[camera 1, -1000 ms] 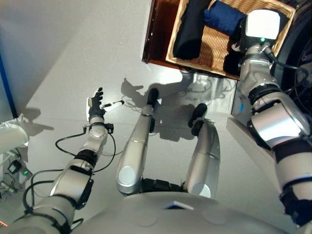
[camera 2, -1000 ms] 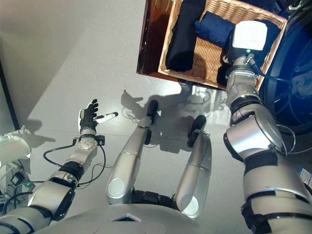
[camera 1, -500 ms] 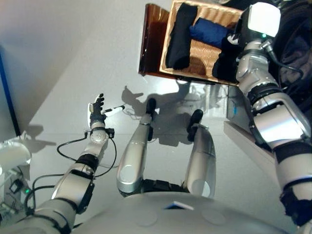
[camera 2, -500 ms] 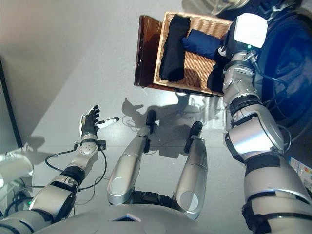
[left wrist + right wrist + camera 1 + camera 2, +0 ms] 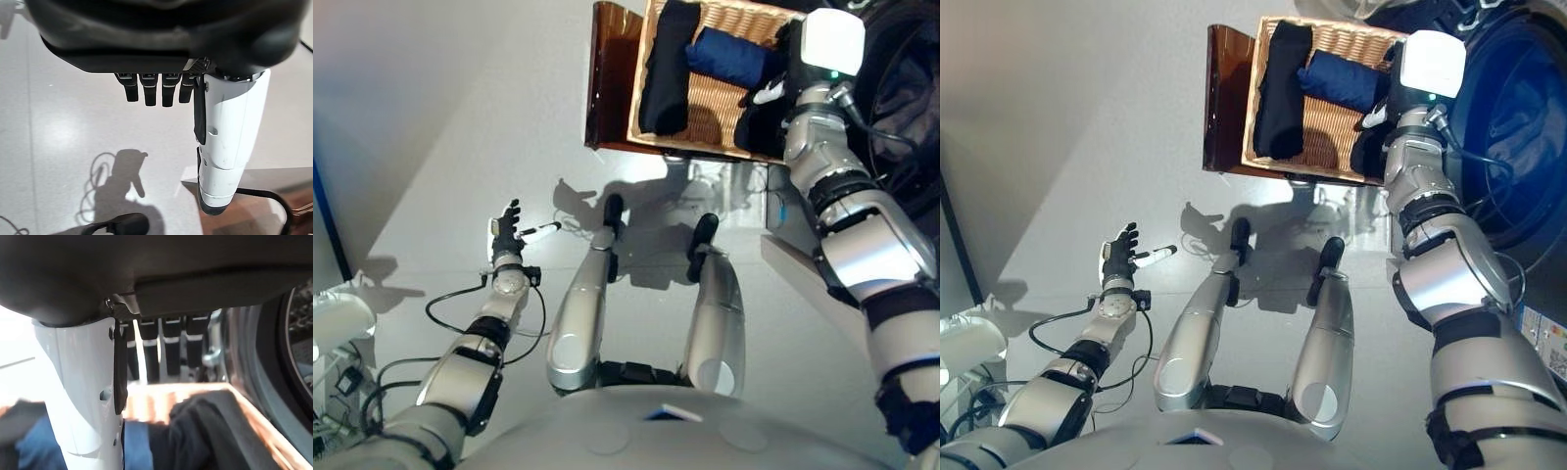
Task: Pick up the clothes and place them into the washing machine
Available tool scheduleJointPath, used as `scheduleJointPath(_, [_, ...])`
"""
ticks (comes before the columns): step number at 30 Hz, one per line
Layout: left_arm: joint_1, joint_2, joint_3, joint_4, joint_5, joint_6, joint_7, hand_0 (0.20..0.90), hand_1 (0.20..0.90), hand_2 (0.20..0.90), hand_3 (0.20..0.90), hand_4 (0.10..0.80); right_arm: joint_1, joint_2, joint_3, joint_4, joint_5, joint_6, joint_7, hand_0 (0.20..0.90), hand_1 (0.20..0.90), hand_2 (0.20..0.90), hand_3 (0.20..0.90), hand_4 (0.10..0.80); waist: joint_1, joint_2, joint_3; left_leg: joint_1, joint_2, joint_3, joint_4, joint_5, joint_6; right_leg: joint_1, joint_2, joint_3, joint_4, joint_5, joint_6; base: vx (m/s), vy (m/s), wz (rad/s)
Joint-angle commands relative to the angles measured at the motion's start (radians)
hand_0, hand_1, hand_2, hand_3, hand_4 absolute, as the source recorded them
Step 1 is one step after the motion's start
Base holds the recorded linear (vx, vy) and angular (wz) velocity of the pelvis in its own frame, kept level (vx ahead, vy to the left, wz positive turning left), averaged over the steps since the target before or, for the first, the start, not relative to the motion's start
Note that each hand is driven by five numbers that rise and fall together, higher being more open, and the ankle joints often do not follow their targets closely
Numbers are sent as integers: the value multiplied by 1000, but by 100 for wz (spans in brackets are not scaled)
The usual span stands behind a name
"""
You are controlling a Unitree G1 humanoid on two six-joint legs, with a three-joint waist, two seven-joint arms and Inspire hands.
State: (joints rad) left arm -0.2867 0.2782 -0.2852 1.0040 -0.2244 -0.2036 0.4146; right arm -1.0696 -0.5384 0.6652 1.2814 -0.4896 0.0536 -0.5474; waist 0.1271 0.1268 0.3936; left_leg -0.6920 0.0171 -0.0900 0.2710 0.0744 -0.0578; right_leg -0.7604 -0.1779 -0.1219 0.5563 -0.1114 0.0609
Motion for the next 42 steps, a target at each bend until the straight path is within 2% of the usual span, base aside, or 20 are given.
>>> scheduleJointPath(1, [-13, 50, 22, 35, -2, -30, 52, 900, 900, 900, 900, 800, -89, -56, 17, -8, -38, 20, -82, 900, 900, 900, 900, 800, 10, -30, 6, -43, -42, 32, 125, -99, -36, 35, 47, 35, -80, 37, 34, 88, -26, 16])
scheduleJointPath(9, [-45, 60, 8, 11, -17, -38, 68, 900, 900, 900, 900, 800, -136, -60, 32, 41, -26, 29, -82, 900, 900, 900, 900, 800, 24, -43, 25, -124, -48, 23, 183, -115, -35, -33, 36, 24, -14, 11, 32, 11, -5, 9])
scheduleJointPath(14, [-61, 65, 10, -1, -25, -40, 78, 900, 900, 900, 900, 800, -157, -60, 36, 61, -16, 28, -78, 900, 900, 900, 900, 800, 31, -49, 32, -189, -48, 18, 269, -148, -30, -91, 27, 23, 73, -18, 29, -4, 8, 10])
scheduleJointPath(21, [-68, 74, 9, -40, -40, -45, 85, 900, 900, 900, 900, 800, -170, -44, 40, 93, -15, 34, -67, 900, 900, 900, 900, 800, 42, -49, 26, -272, -52, 8, 364, -186, -23, -169, 16, 22, 177, -58, 24, -4, -1, 8])
scheduleJointPath(28, [-57, 80, 10, -67, -42, -48, 88, 900, 900, 900, 900, 800, -188, -67, 47, 138, -17, 40, -49, 900, 900, 900, 900, 800, 58, -41, 7, -349, -62, -2, 452, -218, -17, -247, 5, 17, 268, -92, 23, 4, 0, 6])
scheduleJointPath(29, [-56, 81, 9, -71, -41, -49, 88, 900, 900, 900, 900, 800, -188, -71, 47, 145, -17, 42, -46, 859, 859, 859, 859, 771, 60, -39, 5, -353, -63, -2, 451, -218, -18, -251, 5, 15, 269, -95, 23, 15, -13, 7])
scheduleJointPath(30, [-54, 84, 9, -77, -42, -49, 85, 900, 900, 900, 900, 800, -195, -76, 50, 150, -19, 45, -46, 403, 403, 403, 403, 445, 63, -37, 3, -356, -64, -3, 449, -217, -17, -256, 6, 16, 273, -95, 22, 11, -6, 5])
scheduleJointPath(31, [-51, 86, 10, -81, -40, -50, 86, 900, 900, 900, 900, 800, -194, -82, 50, 148, -18, 44, -46, 200, 200, 200, 200, 300, 65, -35, 1, -360, -65, -3, 447, -215, -16, -259, 4, 16, 271, -93, 21, 12, 3, 4])
scheduleJointPath(42, [-25, 79, 14, -80, -12, -54, 93, 900, 900, 900, 900, 800, -202, -100, 43, 124, -25, 43, -83, 200, 200, 200, 200, 300, 73, -26, -24, -324, -76, -2, 348, -175, -14, -241, 2, 25, 210, -78, 17, 16, 4, 4])
